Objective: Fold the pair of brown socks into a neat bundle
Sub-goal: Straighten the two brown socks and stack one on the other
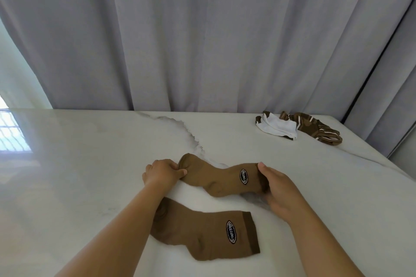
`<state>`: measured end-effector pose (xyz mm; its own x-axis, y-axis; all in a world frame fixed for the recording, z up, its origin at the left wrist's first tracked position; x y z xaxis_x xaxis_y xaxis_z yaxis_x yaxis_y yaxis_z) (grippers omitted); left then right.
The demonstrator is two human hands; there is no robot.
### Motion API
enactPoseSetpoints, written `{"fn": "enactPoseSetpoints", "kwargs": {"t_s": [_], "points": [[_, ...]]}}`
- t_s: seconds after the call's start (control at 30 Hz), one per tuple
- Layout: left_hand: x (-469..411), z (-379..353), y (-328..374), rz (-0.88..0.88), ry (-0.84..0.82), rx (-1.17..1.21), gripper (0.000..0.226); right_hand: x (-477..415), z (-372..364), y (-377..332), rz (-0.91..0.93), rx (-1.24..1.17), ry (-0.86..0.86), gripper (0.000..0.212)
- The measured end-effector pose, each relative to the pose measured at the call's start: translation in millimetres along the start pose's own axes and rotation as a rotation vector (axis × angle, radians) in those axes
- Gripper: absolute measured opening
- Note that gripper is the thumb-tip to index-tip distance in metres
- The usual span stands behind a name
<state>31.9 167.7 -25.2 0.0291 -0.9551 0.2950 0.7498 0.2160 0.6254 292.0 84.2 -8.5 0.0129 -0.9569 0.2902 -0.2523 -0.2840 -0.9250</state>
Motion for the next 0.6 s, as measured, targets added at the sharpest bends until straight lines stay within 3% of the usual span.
{"fn": "enactPoseSetpoints", "kwargs": {"t_s": [0.13, 0.33, 0.5, 0.6], "points": [[4, 3, -3, -0.004, -0.019, 0.029, 0.023, 1, 5, 2, 0.011, 0.038, 0.063, 0.024], [13, 14, -6, -0.054, -0.041, 0.270, 0.026, 5, 8, 9, 0.003, 0.388, 0.218, 0.005], [34, 33, -5, -0.174, -0.007, 0.567, 0.017, 16, -2, -2, 0.071, 0.292, 0.183, 0.032], [52, 45, -11, -0.181, -0.034, 0.727, 0.005, 30, -13, -7, 0.082, 0.259, 0.078, 0.029]]}}
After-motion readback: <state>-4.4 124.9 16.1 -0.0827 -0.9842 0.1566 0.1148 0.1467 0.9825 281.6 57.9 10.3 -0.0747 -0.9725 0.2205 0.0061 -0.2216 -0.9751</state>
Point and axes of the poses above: each hand's wrist, its own x-axis away from the middle knuckle, its own z-axis out of the back of the hand, y = z × x, the point moved 4 cm from there along -x, towards the middle knuckle, and after that the axes turned 11 degrees about -y, right-handed, at the moved point
